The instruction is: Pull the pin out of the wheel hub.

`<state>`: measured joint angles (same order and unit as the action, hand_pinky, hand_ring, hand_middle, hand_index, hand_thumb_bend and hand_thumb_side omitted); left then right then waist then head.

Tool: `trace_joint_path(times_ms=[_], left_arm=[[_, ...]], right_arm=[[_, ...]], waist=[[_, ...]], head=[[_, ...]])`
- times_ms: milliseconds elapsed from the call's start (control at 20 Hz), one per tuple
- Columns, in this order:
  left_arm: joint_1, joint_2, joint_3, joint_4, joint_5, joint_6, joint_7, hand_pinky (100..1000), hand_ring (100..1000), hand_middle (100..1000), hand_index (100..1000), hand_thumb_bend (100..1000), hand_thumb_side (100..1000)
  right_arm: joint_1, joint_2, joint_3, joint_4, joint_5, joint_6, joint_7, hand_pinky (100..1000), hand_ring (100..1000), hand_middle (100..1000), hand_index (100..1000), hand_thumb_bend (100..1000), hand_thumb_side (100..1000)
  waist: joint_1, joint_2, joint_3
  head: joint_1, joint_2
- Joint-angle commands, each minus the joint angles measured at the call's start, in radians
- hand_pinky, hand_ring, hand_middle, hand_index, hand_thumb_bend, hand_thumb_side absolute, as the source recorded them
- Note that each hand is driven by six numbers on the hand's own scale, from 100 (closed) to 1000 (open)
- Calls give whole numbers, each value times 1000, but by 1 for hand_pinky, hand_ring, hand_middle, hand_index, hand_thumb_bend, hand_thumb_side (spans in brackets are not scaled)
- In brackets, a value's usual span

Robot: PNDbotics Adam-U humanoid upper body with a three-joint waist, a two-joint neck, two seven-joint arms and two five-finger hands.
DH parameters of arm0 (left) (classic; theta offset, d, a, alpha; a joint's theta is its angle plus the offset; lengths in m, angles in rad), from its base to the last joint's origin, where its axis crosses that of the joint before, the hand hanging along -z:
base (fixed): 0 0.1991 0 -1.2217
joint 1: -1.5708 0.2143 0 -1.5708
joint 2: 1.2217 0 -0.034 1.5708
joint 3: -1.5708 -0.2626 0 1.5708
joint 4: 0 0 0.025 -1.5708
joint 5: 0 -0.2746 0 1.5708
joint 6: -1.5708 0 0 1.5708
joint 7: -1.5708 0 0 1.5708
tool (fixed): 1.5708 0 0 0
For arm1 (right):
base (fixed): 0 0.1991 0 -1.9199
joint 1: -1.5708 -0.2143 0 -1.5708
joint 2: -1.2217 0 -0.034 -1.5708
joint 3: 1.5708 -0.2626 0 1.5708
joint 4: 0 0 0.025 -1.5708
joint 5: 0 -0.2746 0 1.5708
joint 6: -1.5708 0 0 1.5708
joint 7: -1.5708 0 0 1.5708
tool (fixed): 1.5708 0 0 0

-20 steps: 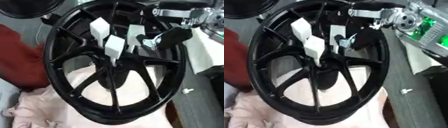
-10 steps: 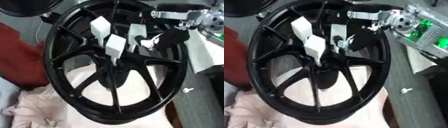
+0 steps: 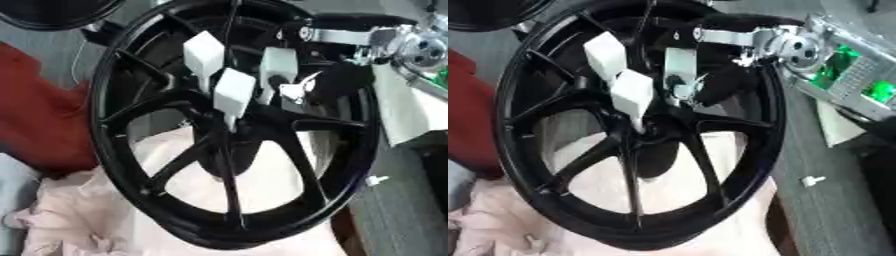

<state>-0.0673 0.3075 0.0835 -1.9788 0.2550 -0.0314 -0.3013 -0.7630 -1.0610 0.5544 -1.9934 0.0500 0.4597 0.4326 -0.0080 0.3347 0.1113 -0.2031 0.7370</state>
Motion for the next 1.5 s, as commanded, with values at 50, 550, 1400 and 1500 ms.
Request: trace_joint_path(times_ms=[50, 550, 1400, 1500], left_arm=[[-6, 16, 2, -21, -4, -3, -4, 706, 603, 500, 708, 100, 843], [-10, 15, -2, -21, -5, -3, -11, 707, 605, 501, 709, 100, 843], [-16, 16, -6, -21, -6, -5, -23, 710, 609, 503, 709, 100, 839], [-16, 16, -6, -21, -6, -4, -24, 710, 609, 503, 710, 100, 840]], right_arm=[[-4, -24, -17, -7, 7, 7, -4, 997, 1000, 895, 967, 100, 466], [13, -35, -28, -7, -3, 14, -18, 989, 1000, 875, 957, 100, 487], [30, -45, -33, -7, -23, 23, 1, 973, 1000, 748, 895, 100, 572], [28, -43, -35, -7, -25, 23, 6, 969, 1000, 721, 874, 100, 556]], waist=[[-11, 1, 2], [-9, 4, 1], [-5, 8, 1], [-5, 8, 1]], head=[[-1, -12], [-1, -17], [-3, -23], [-4, -23]])
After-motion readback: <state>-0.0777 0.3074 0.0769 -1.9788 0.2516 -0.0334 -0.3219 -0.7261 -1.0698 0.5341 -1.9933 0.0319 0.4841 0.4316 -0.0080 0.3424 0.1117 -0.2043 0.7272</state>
